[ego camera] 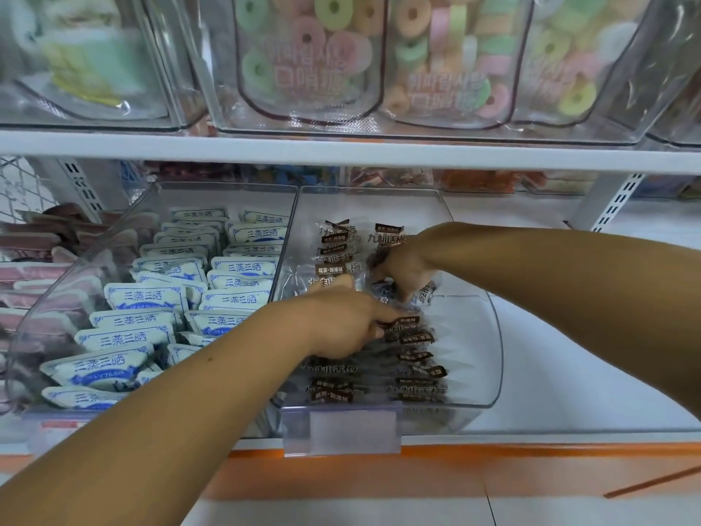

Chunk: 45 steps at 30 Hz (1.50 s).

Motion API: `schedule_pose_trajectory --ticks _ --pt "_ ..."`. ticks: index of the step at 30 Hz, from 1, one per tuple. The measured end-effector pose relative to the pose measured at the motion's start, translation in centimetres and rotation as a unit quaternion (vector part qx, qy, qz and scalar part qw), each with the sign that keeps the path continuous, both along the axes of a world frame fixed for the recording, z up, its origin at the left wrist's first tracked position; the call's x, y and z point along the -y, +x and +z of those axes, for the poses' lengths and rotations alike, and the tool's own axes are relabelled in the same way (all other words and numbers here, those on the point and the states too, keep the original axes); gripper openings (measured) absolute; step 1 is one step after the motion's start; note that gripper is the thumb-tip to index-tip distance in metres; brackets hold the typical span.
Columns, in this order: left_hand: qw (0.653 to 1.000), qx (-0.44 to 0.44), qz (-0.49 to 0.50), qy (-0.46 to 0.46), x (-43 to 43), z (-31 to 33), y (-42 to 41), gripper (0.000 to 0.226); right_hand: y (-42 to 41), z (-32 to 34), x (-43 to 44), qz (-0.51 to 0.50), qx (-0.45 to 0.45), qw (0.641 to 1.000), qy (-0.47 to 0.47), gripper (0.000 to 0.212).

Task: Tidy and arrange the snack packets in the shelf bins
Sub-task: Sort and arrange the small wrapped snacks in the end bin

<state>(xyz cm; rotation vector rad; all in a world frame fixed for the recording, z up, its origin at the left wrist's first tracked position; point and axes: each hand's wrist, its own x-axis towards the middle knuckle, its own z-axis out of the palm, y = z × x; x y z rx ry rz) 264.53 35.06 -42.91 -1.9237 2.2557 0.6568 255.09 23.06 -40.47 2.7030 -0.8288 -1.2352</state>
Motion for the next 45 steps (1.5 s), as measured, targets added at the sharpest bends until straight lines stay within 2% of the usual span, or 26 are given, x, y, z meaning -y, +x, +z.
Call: schedule_pose_trajectory --ticks 9,18,23,28,30,32,34,37,40,43,45 --pt "1.000 -0.020 0.006 0.016 -0.3 0.7 -0.2 0.044 -0.1 0.8 -0.8 -0.034 0.041 0.999 0.009 0.069" --pt "0.999 -0.019 0.017 0.025 -0.6 1.7 -0.5 0.042 -1.4 1.5 0.9 -0.029 0.135 0.990 0.008 0.033" --pt "0.999 -0.036 0.020 0.026 -0.5 1.6 -0.5 0.040 -2.1 3.8 0.8 -0.055 0.226 0.973 0.004 0.025" --pt "0.988 -0.116 0.061 -0.085 -1.0 1.6 -0.6 0.043 -3.4 4.5 -0.1 -0.082 0.276 0.958 0.018 0.026" --pt "0.968 -0.172 0.111 -0.148 -1.0 1.7 -0.6 0.030 -4.1 5.0 -0.8 -0.078 0.294 0.953 0.001 0.026" --pt "0.949 -0.220 0.148 -0.173 -1.1 1.7 -0.7 0.014 -4.7 5.3 -1.6 -0.074 0.307 0.949 -0.017 0.026" --pt "0.946 -0.216 0.164 -0.176 -0.9 1.2 -1.0 0.018 -5.4 5.4 -2.1 -0.076 0.322 0.943 -0.031 0.024" --pt "0.955 -0.166 0.178 -0.172 -0.2 0.5 -1.4 0.026 -5.9 5.4 -2.5 -0.072 0.336 0.938 -0.047 0.023" --pt "0.954 -0.125 0.200 -0.187 0.1 0.1 -1.8 0.043 -6.2 5.4 -2.7 -0.052 0.329 0.940 -0.065 0.025" --pt "0.948 -0.148 0.205 -0.192 0.2 0.2 -1.7 0.066 -6.4 5.1 -2.7 -0.060 0.343 0.936 -0.053 0.026" --pt "0.952 -0.168 0.194 -0.168 0.2 0.5 -1.6 0.060 -6.6 5.0 -2.8 -0.071 0.354 0.932 -0.031 0.025"
